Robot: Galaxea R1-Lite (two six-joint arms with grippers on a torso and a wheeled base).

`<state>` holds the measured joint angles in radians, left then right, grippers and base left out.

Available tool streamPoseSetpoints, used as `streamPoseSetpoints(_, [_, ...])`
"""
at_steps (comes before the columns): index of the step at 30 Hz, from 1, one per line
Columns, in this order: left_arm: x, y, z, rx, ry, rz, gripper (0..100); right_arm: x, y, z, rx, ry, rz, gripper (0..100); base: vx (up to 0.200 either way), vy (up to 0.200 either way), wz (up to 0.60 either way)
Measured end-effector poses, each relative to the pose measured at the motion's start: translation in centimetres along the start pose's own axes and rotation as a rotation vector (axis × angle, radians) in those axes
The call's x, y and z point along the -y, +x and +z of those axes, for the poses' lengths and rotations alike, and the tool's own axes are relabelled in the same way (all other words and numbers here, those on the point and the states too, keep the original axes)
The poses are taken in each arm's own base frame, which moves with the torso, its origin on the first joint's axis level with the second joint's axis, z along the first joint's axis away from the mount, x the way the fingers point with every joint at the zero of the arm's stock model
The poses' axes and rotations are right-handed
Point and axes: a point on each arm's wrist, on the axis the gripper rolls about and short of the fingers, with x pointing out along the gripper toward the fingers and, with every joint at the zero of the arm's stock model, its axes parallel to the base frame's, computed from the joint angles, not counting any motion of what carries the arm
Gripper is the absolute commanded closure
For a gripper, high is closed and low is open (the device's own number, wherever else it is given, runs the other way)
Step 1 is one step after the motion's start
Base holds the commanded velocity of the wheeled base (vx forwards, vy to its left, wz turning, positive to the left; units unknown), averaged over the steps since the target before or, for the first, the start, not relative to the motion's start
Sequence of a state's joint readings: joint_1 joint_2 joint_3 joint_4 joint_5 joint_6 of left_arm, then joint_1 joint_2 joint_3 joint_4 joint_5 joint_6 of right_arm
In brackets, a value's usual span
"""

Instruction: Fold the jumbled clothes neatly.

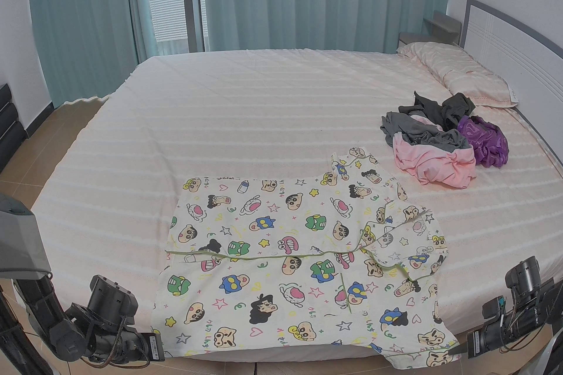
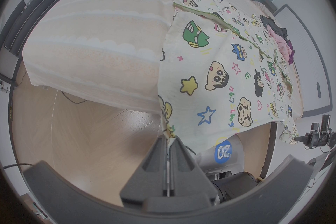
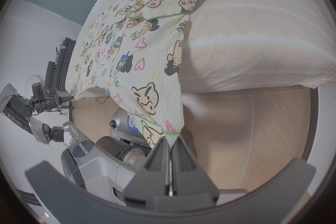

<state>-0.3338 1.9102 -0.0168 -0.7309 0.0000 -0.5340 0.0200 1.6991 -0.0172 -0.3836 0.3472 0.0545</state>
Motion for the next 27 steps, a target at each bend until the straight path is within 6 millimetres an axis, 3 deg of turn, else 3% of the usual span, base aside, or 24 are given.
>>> streamPoseSetpoints(7, [0.2,-0.9,0.4,0.053,-0.019,-0.031,100,-0.1,-0.6,0.1,0.053,-0.005,0.013,100,0.0,0.0,0.0])
streamPoseSetpoints(17, [1.4,-2.3,3.0,0.186,-0.115,-0.114,100,-0.5,-1.8,0.8,0.159,-0.031,0.036,100,0.0,0.0,0.0])
streamPoseSetpoints(27, [2.5,-3.0,5.7,0.157,-0.224,-0.128,100,-1.0,-2.7,2.5,0.252,-0.006,0.07,100,0.0,0.0,0.0])
